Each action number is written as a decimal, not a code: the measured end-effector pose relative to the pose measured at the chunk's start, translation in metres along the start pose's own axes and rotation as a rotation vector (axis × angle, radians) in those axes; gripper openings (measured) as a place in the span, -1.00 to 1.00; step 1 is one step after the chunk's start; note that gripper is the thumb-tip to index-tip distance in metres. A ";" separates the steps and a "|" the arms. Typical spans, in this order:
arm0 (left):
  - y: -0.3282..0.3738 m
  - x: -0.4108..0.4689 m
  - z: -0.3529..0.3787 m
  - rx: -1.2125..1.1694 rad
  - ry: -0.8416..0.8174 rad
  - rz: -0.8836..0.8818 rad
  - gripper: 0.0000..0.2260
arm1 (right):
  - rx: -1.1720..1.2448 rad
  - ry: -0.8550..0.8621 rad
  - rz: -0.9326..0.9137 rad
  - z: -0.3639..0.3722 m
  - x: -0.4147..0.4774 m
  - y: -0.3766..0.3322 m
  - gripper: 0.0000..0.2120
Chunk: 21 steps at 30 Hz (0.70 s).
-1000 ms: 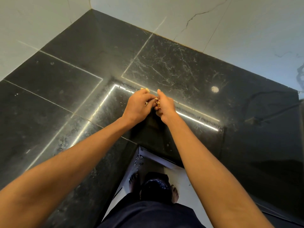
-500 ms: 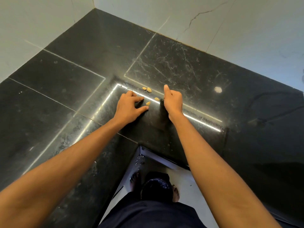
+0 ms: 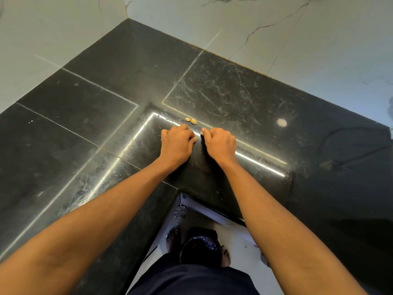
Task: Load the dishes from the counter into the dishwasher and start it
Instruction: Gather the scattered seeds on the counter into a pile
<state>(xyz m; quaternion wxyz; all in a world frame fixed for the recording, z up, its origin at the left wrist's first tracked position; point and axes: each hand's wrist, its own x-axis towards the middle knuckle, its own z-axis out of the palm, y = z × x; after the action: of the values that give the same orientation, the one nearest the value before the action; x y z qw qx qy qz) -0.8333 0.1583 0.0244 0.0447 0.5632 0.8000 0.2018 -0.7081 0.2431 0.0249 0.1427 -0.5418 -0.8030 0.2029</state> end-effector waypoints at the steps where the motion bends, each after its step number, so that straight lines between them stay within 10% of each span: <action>1: 0.001 0.001 0.000 0.032 -0.003 0.022 -0.83 | 0.010 0.004 0.000 0.001 -0.001 0.001 -0.45; 8: 0.015 0.002 -0.006 -0.390 0.077 -0.094 -0.94 | 0.232 -0.041 0.170 -0.009 0.000 0.000 -0.46; 16: 0.054 0.018 -0.007 -0.495 0.063 0.127 -0.85 | 1.579 -0.438 0.749 -0.037 0.014 0.006 -0.50; 21: 0.019 0.033 -0.002 -0.484 0.138 0.019 -0.80 | 1.139 -0.367 0.632 -0.033 0.018 0.017 -0.59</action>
<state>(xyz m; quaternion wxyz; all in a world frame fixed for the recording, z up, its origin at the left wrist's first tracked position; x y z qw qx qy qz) -0.8293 0.1932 0.0385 0.1217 0.5284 0.7244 0.4257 -0.6863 0.2713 0.0461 0.2012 -0.5475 -0.3849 0.7152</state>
